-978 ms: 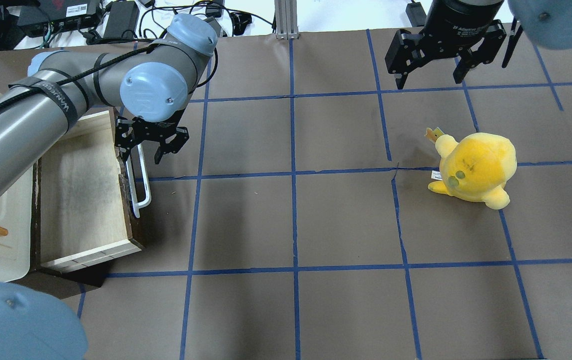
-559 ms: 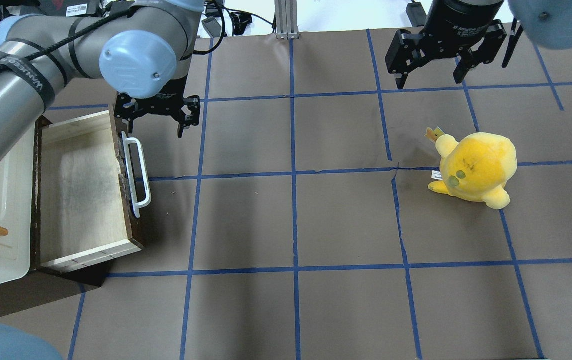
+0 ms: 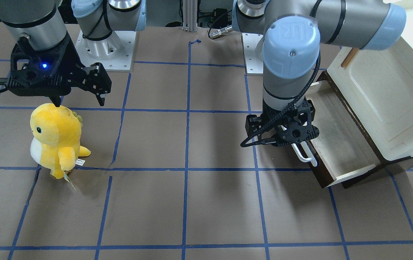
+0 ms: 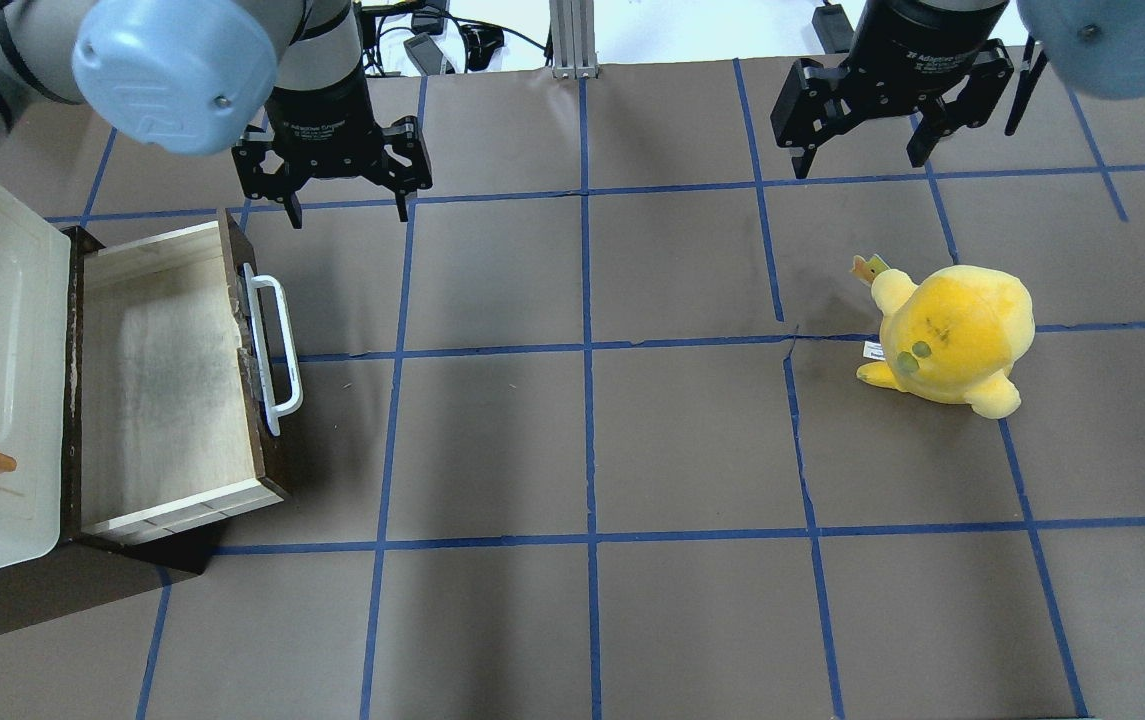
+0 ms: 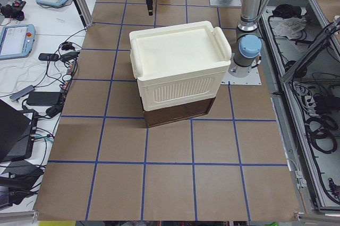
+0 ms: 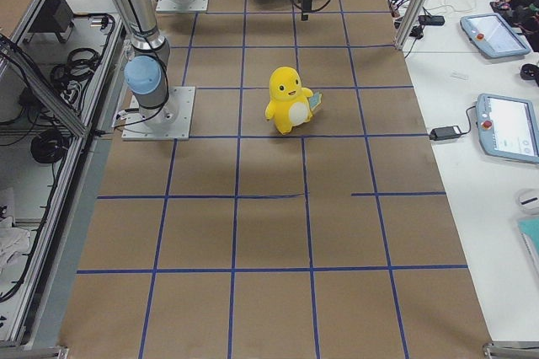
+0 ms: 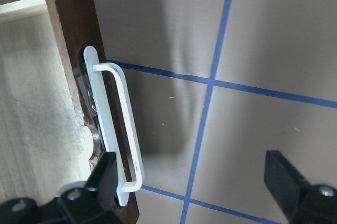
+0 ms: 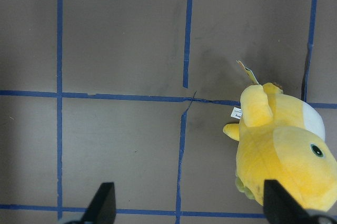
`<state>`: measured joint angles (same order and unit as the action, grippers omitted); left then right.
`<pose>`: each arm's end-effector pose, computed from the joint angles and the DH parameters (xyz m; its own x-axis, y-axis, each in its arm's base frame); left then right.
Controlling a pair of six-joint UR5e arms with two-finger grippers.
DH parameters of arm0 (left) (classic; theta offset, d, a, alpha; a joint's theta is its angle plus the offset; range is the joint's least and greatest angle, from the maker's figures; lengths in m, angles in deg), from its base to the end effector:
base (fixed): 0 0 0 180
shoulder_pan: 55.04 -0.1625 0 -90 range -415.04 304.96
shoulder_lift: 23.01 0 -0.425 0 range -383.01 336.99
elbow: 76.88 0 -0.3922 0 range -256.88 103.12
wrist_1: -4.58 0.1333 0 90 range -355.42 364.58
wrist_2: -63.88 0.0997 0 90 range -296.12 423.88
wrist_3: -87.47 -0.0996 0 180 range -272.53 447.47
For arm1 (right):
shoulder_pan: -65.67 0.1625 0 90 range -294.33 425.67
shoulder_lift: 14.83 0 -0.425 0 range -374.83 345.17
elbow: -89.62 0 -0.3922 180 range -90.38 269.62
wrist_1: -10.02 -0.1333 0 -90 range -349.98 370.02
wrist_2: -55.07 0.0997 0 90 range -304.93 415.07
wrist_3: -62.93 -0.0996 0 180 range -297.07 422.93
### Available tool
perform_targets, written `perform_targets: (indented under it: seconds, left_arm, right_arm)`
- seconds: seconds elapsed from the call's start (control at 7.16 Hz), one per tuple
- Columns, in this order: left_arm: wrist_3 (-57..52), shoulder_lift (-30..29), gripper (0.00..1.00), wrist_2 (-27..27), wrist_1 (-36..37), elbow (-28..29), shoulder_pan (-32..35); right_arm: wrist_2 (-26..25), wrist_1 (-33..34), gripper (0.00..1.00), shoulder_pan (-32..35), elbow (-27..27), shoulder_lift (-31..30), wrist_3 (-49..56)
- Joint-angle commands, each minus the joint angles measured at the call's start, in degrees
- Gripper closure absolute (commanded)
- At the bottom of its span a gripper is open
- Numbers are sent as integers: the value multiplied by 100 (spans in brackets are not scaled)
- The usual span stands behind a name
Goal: Pull drawer sideways
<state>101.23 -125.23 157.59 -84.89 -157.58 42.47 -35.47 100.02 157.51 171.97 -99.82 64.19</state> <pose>-0.2012 -0.5556 0.4544 -0.9917 -0.1063 -0.0727 -0.1084 0.9938 0.0251 0.1494 -0.5286 0.5090 -0.9985 -0.0536 0.0104 -0.0540 0.9975 -0.0458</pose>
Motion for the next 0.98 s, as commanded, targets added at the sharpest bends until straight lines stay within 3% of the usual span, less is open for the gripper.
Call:
perform_targets:
  seconds: [0.0,0.84]
  left_arm:
    - [-1011,385,0,-564,70,-76,-292]
    - [-1429,1107,0,-476,-114,-622,-689]
  right_arm:
    - [1,0,0,0,0,0,-4]
    - [-8,0,0,0,0,0,-4]
